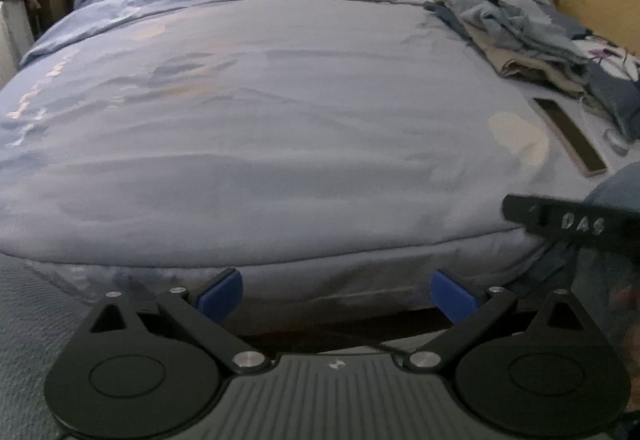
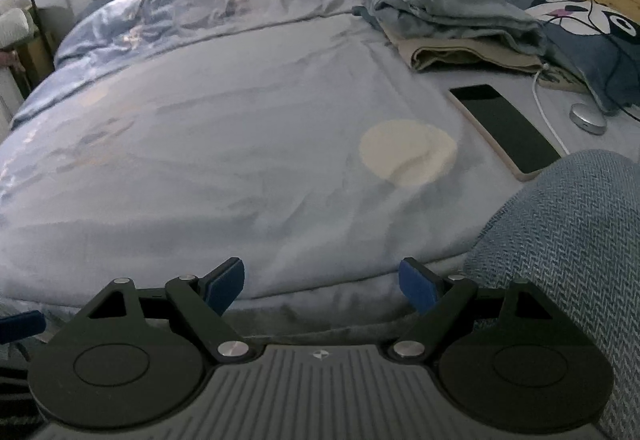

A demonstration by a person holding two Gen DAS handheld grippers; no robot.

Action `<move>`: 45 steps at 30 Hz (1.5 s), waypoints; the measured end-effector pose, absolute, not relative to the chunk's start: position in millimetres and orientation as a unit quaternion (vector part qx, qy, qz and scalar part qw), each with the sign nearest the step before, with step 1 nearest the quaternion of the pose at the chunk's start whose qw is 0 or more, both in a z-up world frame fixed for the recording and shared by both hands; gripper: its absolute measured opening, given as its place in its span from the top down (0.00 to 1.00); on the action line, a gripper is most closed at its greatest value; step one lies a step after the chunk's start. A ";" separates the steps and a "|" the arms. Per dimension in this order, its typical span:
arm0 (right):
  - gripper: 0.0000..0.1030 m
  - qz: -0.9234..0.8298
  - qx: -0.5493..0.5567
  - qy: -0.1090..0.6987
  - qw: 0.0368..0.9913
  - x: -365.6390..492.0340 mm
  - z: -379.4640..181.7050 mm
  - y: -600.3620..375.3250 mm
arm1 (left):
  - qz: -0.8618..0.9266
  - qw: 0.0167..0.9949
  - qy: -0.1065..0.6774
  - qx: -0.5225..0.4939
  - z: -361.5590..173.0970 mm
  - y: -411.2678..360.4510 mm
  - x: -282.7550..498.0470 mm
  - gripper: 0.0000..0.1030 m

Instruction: Fold clothes

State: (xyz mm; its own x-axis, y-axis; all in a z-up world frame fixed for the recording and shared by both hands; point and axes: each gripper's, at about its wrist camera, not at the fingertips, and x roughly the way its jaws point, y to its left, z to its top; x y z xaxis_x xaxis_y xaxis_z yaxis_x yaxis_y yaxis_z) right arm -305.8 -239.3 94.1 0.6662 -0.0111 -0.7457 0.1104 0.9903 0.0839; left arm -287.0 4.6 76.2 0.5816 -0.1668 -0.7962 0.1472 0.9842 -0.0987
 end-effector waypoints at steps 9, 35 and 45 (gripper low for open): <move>0.16 -0.022 0.070 0.378 0.923 -282.2 107.3 -241.9 | -0.065 0.921 0.365 -0.124 85.8 39.9 -233.8 0.00; 0.15 -0.026 -0.031 0.292 0.955 13.7 22.0 -236.4 | 0.001 0.952 0.306 0.012 5.6 -6.1 30.9 0.00; 0.00 -0.048 -0.020 0.308 0.950 25.0 9.7 -238.8 | -0.001 0.952 0.306 0.019 1.7 -9.9 29.3 0.00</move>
